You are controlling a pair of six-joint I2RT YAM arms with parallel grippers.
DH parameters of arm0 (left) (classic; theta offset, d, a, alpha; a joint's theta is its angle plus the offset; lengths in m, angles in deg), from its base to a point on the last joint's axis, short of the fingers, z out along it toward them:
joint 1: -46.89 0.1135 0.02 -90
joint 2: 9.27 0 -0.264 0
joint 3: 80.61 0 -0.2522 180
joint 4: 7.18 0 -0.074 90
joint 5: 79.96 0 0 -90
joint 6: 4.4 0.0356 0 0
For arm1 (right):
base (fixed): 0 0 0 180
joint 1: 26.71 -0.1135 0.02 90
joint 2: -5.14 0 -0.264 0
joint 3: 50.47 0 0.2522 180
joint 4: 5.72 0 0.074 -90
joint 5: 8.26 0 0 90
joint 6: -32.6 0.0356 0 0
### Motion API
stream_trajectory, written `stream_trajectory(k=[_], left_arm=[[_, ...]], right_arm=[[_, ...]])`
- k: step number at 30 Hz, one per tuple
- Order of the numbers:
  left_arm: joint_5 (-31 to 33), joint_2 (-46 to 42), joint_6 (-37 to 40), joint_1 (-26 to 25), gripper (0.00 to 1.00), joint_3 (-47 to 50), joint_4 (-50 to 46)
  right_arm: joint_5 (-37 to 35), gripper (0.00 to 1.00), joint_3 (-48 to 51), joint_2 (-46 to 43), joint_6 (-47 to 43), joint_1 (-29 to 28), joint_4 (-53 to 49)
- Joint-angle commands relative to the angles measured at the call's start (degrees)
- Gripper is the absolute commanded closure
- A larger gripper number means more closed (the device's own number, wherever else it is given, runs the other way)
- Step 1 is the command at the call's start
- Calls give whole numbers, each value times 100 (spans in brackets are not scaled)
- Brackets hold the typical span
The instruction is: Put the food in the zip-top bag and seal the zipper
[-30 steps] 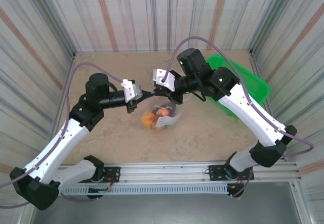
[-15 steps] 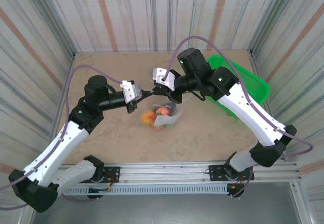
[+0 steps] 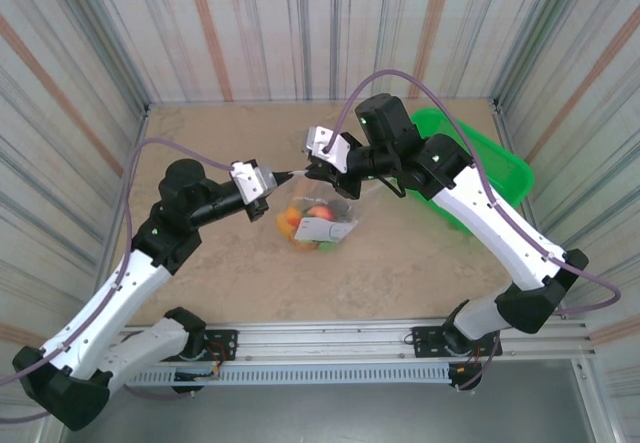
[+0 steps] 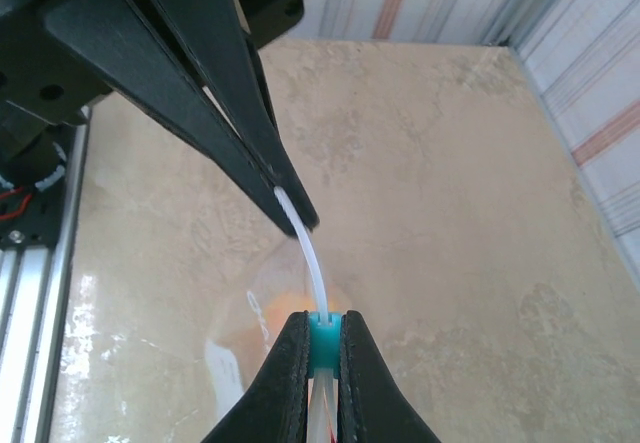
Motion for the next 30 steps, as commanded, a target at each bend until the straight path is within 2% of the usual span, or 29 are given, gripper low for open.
stream_trajectory(k=[1, 4, 7, 10, 15, 18, 23, 30], left_arm=[[1063, -300, -123, 42, 100, 169, 755], [2020, -186, -540, -82, 100, 326, 1396], [3409, 194, -228, -875, 100, 425, 2090], [4589, 666, 526, -1665, 100, 601, 3328], [6277, 1401, 712, -2227, 100, 135, 3873], [6559, 1493, 995, -2241, 100, 306, 4479], [6658, 1342, 1226, -2140, 100, 572, 4804], [7013, 1012, 663, -1681, 100, 941, 4843]], right_arm=[[-608, 100, 118, -213, 318, 224, -180], [-993, 100, 265, -255, 1170, 185, 344], [-1025, 100, 516, -232, 2240, -33, 1055], [-1772, 100, 516, -65, 2378, -485, 1242], [-2623, 100, 352, 98, 2394, -730, 1112], [-2677, 100, 461, -33, 2380, -721, 1166], [-2726, 100, 540, -201, 2410, -686, 1096], [-2750, 100, 678, -291, 2559, -669, 1148]])
